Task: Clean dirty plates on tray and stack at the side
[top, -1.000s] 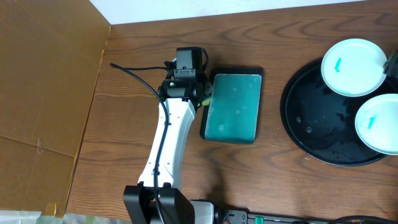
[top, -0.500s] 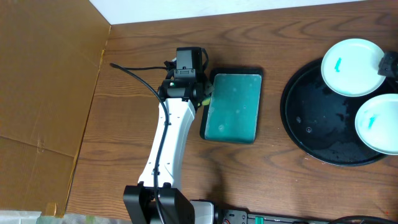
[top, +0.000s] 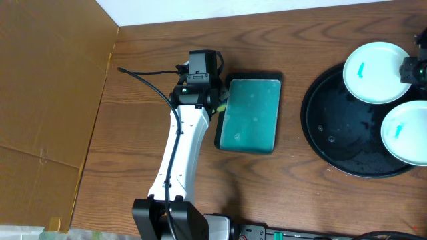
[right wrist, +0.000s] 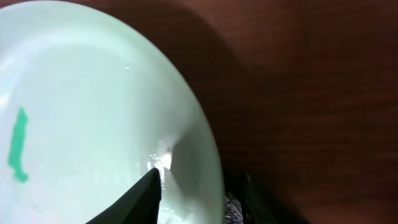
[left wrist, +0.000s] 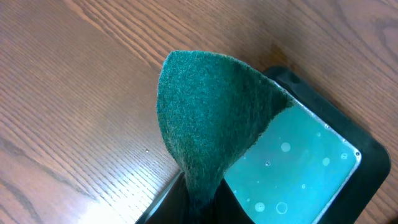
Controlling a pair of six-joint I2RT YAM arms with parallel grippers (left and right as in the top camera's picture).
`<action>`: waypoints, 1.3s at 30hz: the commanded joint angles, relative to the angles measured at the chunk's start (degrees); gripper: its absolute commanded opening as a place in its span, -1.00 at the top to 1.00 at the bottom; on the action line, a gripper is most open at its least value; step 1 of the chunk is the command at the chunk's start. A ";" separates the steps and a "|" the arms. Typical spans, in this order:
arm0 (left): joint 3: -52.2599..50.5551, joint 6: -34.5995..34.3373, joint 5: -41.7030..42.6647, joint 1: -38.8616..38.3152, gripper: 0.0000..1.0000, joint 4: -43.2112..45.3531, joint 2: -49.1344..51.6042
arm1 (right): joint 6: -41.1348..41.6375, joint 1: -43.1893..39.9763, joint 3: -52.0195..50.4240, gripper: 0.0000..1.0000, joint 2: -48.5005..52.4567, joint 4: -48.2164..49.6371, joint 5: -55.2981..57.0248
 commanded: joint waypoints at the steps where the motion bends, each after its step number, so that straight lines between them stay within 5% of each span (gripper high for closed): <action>1: 0.15 0.15 -0.13 0.31 0.85 -0.02 -0.42 | -0.79 0.09 -0.04 0.37 0.61 -0.26 1.79; 5: 0.15 0.15 -0.13 0.28 0.86 -0.02 -0.42 | -0.81 0.26 -0.04 0.97 0.61 -0.33 0.87; 10: 0.15 0.15 0.46 0.28 0.86 0.04 -0.42 | -1.86 1.20 -0.02 0.98 0.52 -0.33 -7.58; 17: 0.15 0.83 13.16 -0.26 0.85 1.64 -0.42 | -1.57 3.56 0.00 0.98 -2.05 -2.14 -19.08; 29: 0.15 -2.40 15.39 -12.50 0.86 4.35 1.22 | -2.32 3.87 -0.04 0.97 -5.14 -21.16 -10.82; 39: 0.15 -7.50 18.36 -25.31 0.86 17.09 11.02 | -4.31 5.16 -0.07 0.97 -4.76 -24.70 -11.02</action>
